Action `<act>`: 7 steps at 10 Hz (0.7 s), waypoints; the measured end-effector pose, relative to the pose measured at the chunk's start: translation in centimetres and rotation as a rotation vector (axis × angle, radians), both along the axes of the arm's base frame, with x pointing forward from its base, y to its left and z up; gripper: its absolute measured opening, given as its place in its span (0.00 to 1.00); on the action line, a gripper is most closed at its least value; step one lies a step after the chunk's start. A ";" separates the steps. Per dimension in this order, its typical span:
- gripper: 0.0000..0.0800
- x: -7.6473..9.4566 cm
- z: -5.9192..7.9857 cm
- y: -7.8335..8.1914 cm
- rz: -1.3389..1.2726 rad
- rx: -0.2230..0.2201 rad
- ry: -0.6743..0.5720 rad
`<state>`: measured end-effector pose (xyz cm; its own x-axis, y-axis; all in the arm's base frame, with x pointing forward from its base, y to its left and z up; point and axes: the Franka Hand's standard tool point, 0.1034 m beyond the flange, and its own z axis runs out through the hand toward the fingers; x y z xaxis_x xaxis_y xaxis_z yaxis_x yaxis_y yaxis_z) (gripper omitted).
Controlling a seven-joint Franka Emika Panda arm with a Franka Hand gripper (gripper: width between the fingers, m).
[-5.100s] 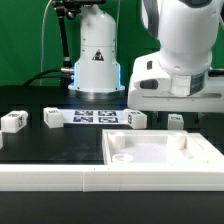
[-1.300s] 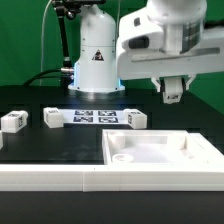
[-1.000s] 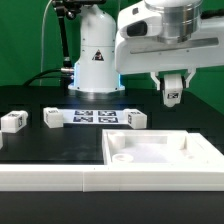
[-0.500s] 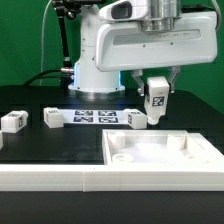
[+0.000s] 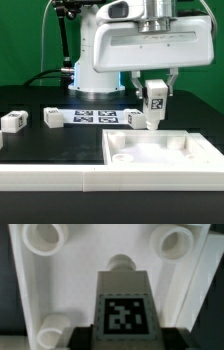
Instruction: Assemble one leg
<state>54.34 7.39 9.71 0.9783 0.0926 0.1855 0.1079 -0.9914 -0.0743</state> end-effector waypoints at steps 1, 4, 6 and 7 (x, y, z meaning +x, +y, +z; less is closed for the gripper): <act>0.36 1.0 -0.1 0.4 0.005 0.003 -0.010; 0.36 4.0 0.1 1.7 0.015 0.012 -0.051; 0.36 4.8 0.0 2.0 0.014 0.014 -0.087; 0.36 5.0 0.1 1.8 0.010 0.012 -0.127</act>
Offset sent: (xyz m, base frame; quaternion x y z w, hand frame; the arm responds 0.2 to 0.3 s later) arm 0.0406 0.0196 0.0036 0.0002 0.0223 -0.0072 0.9997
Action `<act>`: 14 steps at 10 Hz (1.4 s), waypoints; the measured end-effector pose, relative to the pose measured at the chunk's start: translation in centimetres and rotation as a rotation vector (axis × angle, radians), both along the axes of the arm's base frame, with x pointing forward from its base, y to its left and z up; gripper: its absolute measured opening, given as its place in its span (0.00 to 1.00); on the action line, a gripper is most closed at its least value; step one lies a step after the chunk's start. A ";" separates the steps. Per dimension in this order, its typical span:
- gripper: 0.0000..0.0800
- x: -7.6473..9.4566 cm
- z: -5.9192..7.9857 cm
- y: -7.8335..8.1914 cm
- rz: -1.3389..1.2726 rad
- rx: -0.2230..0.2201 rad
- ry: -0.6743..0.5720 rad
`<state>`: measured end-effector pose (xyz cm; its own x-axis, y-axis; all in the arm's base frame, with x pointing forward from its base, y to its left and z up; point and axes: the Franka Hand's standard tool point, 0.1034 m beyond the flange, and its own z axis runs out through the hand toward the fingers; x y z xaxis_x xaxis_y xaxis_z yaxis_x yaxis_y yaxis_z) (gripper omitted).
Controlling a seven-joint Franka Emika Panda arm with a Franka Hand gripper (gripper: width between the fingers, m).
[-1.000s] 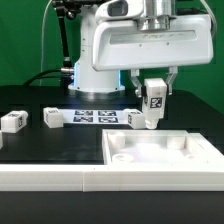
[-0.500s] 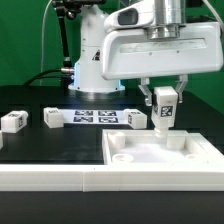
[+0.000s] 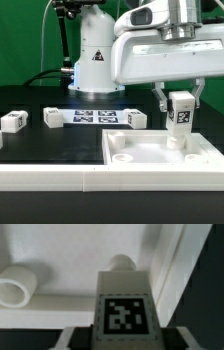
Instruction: Assemble one leg
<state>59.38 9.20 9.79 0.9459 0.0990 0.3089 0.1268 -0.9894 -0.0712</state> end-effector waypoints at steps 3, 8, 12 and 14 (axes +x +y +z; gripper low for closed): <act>0.36 0.2 -0.1 0.0 -0.007 -0.003 -0.067; 0.36 2.8 0.9 1.6 0.008 0.011 -0.079; 0.36 2.6 -0.7 2.0 0.013 0.010 -0.071; 0.36 2.7 -0.8 2.1 0.013 0.010 -0.082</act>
Offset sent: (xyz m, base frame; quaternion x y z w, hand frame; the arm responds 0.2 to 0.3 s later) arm 0.0219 0.0109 0.0064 -0.0010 -0.0103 0.0049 0.9999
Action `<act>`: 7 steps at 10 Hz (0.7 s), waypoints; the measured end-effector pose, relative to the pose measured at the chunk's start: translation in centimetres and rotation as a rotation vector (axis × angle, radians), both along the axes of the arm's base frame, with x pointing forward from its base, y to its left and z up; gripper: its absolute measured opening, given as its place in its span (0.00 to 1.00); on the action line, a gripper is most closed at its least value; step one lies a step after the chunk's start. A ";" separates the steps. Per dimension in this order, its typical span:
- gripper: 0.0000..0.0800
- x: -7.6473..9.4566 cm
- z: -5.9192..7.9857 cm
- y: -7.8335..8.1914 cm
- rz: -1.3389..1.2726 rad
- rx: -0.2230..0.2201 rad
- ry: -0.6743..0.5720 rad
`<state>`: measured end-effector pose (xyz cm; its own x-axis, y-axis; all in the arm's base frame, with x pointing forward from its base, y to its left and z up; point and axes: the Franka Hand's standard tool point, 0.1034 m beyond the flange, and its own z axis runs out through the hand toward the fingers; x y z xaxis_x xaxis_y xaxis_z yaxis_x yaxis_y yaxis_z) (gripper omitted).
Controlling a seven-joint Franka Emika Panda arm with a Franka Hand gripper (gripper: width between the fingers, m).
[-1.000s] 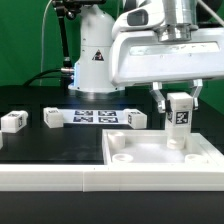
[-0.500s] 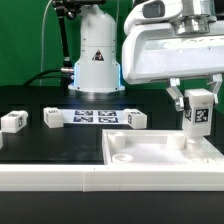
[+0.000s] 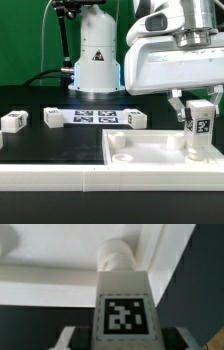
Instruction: Assemble one leg
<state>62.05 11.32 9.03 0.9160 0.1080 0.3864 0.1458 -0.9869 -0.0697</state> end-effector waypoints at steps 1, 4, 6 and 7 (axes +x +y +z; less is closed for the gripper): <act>0.36 0.2 -0.1 0.1 -0.001 0.000 -0.017; 0.36 0.0 -1.4 0.1 -0.002 -0.002 -0.029; 0.36 -0.1 -1.4 0.2 -0.002 -0.004 -0.069; 0.36 -0.1 -1.4 0.3 -0.002 -0.004 -0.090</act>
Offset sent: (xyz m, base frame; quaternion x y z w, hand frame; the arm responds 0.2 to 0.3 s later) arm -0.0054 -0.0009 -0.0164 -0.0149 0.0160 -0.0062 0.9997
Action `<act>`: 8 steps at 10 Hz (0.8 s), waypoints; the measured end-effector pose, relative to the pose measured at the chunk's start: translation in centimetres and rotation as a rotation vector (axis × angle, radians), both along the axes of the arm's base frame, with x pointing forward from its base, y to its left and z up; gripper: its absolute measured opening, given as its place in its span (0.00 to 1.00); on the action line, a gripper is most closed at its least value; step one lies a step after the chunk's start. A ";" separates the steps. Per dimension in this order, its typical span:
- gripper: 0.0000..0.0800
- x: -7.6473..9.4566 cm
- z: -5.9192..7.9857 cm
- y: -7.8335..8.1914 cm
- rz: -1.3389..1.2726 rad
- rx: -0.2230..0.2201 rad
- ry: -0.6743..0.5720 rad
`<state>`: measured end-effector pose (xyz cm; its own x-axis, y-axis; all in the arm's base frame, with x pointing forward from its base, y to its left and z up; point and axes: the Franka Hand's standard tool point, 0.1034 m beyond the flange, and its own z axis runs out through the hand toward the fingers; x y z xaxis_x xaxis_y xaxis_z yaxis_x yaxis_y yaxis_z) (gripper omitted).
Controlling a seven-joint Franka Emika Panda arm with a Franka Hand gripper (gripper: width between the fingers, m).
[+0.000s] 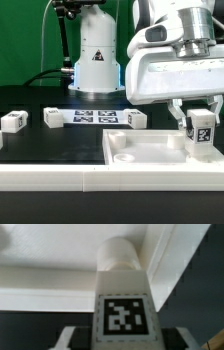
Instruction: Assemble one leg
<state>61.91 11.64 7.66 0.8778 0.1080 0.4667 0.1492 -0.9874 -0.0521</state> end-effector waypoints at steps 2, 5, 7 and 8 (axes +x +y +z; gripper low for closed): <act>0.36 0.0 0.0 -0.1 -0.001 0.000 0.002; 0.76 0.0 0.0 0.0 0.000 0.000 0.002; 0.79 0.0 0.0 0.0 0.000 0.000 0.002; 0.81 0.0 0.0 0.0 0.000 0.000 0.002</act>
Offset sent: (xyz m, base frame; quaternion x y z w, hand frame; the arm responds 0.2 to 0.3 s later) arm 0.0000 0.0000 0.0000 0.0000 0.0000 0.0000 1.0000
